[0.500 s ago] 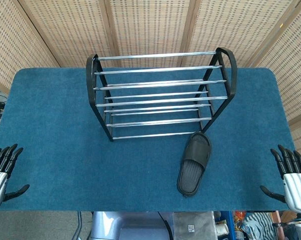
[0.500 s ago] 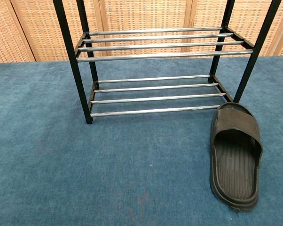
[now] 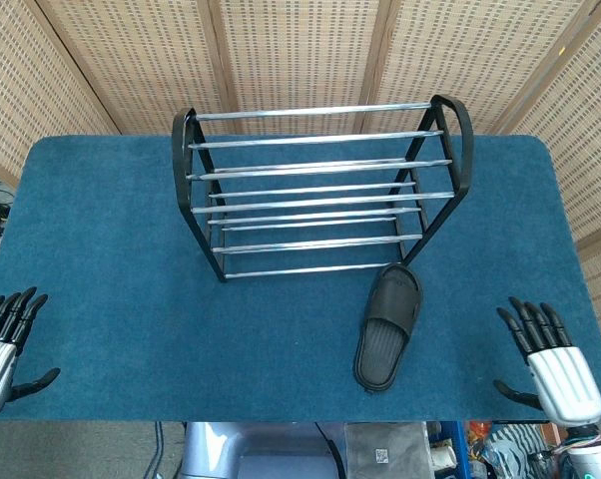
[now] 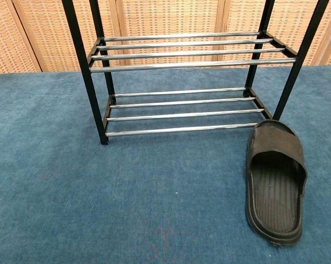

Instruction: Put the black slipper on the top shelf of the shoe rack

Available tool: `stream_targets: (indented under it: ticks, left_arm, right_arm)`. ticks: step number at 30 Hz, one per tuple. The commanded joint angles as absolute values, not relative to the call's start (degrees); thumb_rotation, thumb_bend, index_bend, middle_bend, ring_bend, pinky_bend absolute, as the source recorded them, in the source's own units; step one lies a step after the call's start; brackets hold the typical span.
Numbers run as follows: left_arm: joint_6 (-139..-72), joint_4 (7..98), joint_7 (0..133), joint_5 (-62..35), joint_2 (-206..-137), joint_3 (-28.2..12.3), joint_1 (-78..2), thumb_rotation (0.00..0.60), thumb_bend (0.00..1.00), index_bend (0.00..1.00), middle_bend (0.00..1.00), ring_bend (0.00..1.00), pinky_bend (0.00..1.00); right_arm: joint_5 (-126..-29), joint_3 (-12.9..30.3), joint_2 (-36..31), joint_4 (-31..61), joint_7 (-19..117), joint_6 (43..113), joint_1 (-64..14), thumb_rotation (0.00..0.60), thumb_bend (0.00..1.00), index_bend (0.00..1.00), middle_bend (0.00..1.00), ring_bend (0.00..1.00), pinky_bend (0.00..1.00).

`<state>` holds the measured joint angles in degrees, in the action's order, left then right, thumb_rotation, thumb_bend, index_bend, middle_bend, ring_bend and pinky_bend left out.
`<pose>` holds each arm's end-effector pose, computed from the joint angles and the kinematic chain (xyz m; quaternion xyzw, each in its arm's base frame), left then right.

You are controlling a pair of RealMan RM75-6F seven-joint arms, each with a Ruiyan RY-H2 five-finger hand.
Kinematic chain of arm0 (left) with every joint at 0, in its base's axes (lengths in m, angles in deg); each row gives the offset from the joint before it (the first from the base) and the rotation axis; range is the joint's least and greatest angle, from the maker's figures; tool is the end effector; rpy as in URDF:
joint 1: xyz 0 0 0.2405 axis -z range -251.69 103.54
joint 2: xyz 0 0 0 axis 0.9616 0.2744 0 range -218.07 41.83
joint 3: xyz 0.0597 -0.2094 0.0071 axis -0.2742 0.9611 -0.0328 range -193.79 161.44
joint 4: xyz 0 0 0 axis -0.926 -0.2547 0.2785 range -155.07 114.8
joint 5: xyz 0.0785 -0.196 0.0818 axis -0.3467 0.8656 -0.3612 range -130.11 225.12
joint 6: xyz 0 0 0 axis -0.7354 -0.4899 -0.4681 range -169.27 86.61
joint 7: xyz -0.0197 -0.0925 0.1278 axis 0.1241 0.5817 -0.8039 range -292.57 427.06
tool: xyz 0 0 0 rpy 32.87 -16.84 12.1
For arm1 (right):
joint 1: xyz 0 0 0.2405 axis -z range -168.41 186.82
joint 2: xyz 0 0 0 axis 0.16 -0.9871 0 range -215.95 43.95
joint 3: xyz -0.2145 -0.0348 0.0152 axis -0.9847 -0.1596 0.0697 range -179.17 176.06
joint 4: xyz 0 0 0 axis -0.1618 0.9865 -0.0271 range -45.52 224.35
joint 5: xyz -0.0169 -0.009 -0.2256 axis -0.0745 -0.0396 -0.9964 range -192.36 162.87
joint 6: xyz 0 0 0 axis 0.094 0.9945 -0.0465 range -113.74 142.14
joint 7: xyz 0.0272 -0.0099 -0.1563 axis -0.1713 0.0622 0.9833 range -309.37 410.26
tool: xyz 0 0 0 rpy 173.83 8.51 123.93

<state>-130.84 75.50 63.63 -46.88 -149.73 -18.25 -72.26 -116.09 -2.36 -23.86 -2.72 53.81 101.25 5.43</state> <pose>-0.2662 0.1587 0.1245 -0.6361 -0.3606 -0.3839 0.5639 -0.2567 -0.1697 0.1155 0.6883 -0.3132 0.3925 0.5236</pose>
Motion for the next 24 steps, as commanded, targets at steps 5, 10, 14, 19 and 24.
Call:
stream_targets:
  ticks: [5, 10, 14, 19, 24]
  left_arm:
    - [-129.8, 75.8, 63.2, -45.7, -149.9, -17.8, -71.8, 0.6, 0.16, 0.0, 0.0, 0.0, 0.0]
    - [-128.5, 76.0, 62.8, -44.3, -150.0, -17.3, -71.3, 0.6, 0.16, 0.0, 0.0, 0.0, 0.0]
    - [-127.4, 76.0, 62.6, -43.1, -150.1, -16.9, -70.8, 0.6, 0.16, 0.0, 0.0, 0.0, 0.0]
    - [-126.4, 76.2, 62.3, -42.1, -150.1, -16.6, -70.4, 0.6, 0.16, 0.0, 0.0, 0.0, 0.0]
    - [-125.6, 76.4, 62.2, -41.3, -150.1, -16.4, -70.1, 0.6, 0.16, 0.0, 0.0, 0.0, 0.0]
  right_arm:
    - [-133.9, -5.8, -17.0, 12.7, 49.1, 95.4, -6.6, 0.6, 0.0, 0.0, 0.0, 0.0, 0.0]
    - [-139.2, -6.3, -12.9, 20.0, 46.9, 94.4, -12.2, 0.6, 0.0, 0.0, 0.0, 0.0, 0.0]
    - [-142.1, -6.5, -10.0, 24.9, 46.4, 93.7, -16.0, 0.6, 0.0, 0.0, 0.0, 0.0, 0.0]
    - [-144.0, -7.3, -8.3, 27.8, 46.8, 90.3, -20.3, 0.6, 0.0, 0.0, 0.0, 0.0, 0.0]
    - [-144.9, -8.3, -7.6, 28.0, 49.0, 86.0, -23.7, 0.6, 0.0, 0.0, 0.0, 0.0, 0.0]
